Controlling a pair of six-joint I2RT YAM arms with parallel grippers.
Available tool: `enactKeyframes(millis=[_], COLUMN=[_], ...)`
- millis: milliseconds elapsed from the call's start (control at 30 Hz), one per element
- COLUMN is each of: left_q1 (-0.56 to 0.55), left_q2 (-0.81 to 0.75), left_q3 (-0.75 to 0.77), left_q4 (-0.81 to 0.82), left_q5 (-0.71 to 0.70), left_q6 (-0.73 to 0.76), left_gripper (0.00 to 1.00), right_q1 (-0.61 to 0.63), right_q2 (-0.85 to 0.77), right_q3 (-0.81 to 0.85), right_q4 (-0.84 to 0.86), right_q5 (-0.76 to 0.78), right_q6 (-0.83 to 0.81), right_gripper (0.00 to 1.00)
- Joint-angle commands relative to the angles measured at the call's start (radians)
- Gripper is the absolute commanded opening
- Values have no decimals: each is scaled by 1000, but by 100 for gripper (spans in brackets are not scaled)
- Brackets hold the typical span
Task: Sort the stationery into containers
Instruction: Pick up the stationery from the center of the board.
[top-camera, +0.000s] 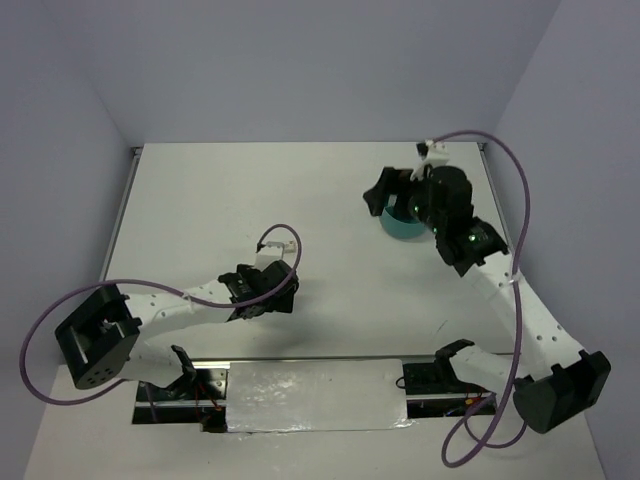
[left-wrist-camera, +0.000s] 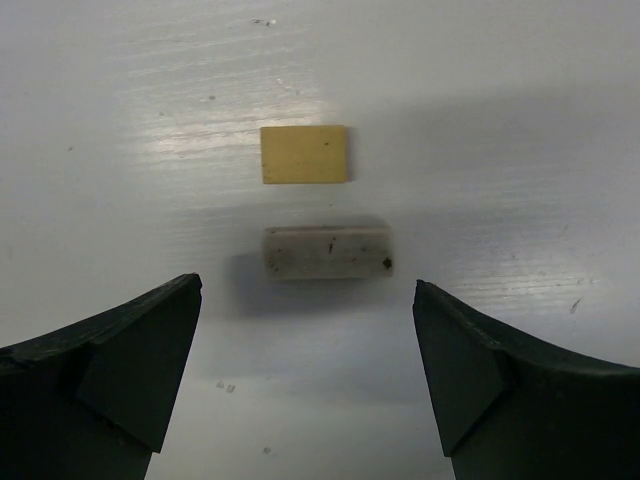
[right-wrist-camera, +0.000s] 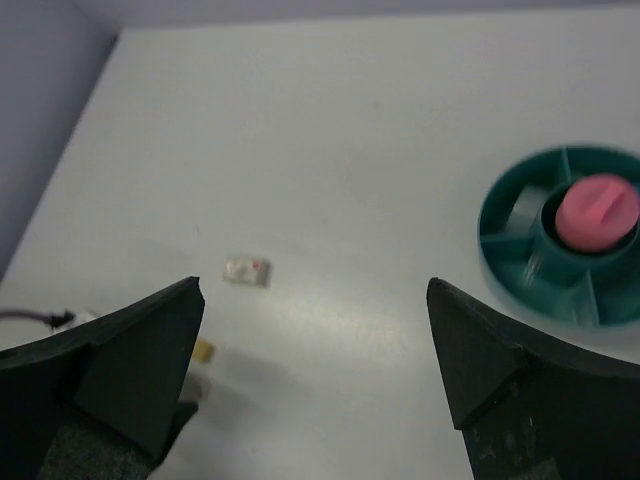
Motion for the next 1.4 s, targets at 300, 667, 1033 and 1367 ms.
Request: enactKeyframes(millis=[300,667,1033,1367], left_q1=[7,-15,-81,-90], left_q2=[182,129,273,566], left_q3=[53,58,492,834], left_q4=[96,122,342,664], left_q5=[34,124,141,111], left_q6=[-27,-8,304,417], left_gripper=[82,17,12,15], right_q1=[103,98,2,-34], right_q2=[-263,-403,-436,-541], right_q3=[-294,-242,-323,-274], right_q4=[-78,-176,-216,-313], right_q5=[39,111,232,287], right_q6=[49,26,73,63], right_gripper=[100,100,100,100])
